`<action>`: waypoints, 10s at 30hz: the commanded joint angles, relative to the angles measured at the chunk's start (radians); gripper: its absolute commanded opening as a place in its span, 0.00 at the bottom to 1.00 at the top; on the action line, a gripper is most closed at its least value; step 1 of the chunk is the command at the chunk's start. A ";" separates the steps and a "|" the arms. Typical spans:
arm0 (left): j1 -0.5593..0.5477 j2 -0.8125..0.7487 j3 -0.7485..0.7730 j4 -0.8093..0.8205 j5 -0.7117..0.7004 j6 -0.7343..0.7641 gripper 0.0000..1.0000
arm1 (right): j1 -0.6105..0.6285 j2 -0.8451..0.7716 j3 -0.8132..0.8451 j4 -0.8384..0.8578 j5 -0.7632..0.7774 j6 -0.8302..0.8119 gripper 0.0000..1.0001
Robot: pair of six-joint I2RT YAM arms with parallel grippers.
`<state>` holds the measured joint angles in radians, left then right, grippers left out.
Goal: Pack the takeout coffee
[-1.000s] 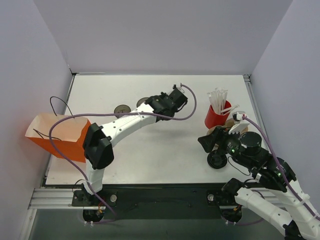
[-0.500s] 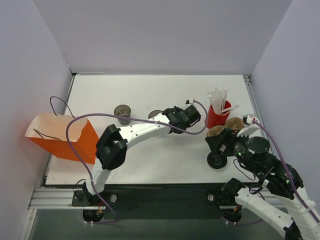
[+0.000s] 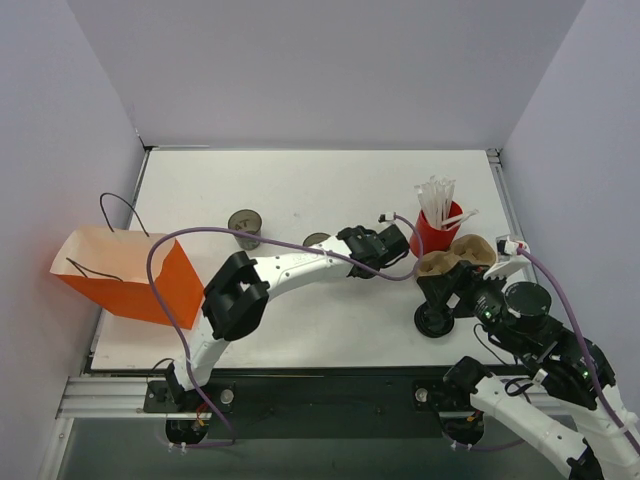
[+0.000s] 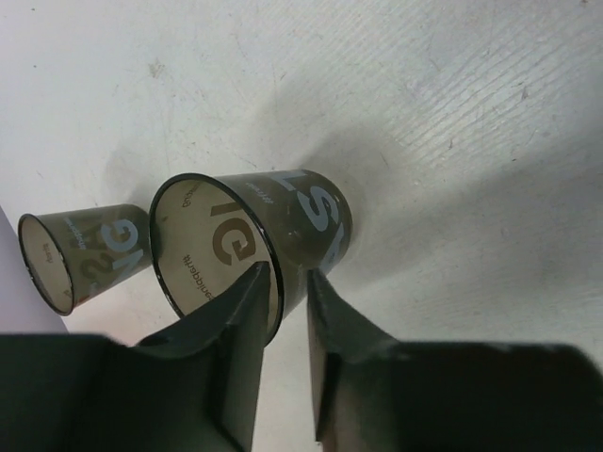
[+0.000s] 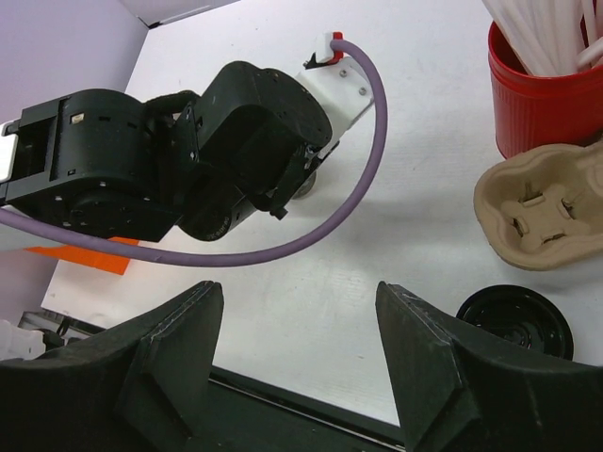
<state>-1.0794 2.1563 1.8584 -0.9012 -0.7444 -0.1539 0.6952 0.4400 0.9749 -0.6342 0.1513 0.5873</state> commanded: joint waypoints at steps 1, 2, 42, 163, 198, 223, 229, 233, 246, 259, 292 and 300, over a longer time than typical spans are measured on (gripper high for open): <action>-0.004 -0.065 0.074 -0.025 0.092 -0.036 0.40 | 0.000 -0.058 0.053 -0.009 0.027 0.016 0.67; -0.002 -0.081 0.097 -0.031 0.111 -0.035 0.45 | -0.002 -0.060 0.051 -0.010 0.027 0.017 0.66; 0.440 -1.204 -0.987 0.716 0.908 -0.004 0.97 | -0.149 0.447 -0.237 -0.095 0.090 0.068 0.50; 0.148 -1.133 -0.961 1.384 1.272 -0.489 0.60 | -0.175 0.189 -0.315 1.206 -0.964 0.625 0.14; 0.131 -1.142 -0.852 0.949 0.980 -0.285 0.00 | -0.163 0.105 -0.203 0.669 -0.747 0.315 0.66; 0.230 -0.411 -0.127 0.007 0.580 0.060 0.00 | -0.160 0.098 -0.097 0.180 -0.430 0.008 0.99; 0.228 -0.313 -0.059 -0.039 0.583 0.059 0.00 | -0.160 0.095 -0.091 0.163 -0.421 -0.004 0.99; 0.228 -0.279 -0.048 -0.027 0.603 0.057 0.00 | -0.160 0.094 -0.078 0.153 -0.412 -0.011 0.99; 0.230 -0.214 -0.027 -0.039 0.614 0.056 0.02 | -0.160 0.085 -0.076 0.139 -0.404 -0.009 0.98; 0.230 -0.179 -0.018 -0.027 0.603 0.065 0.04 | -0.158 0.082 -0.081 0.134 -0.403 -0.006 0.98; 0.211 -0.127 0.101 -0.099 0.593 0.057 0.09 | -0.158 0.071 -0.084 0.128 -0.400 -0.003 0.98; 0.211 -0.112 0.110 -0.100 0.590 0.057 0.13 | -0.158 0.072 -0.076 0.119 -0.398 -0.007 0.98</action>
<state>-0.8650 2.0323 1.9121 -0.9951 -0.1459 -0.0963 0.5320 0.5179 0.8623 -0.5064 -0.2657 0.5892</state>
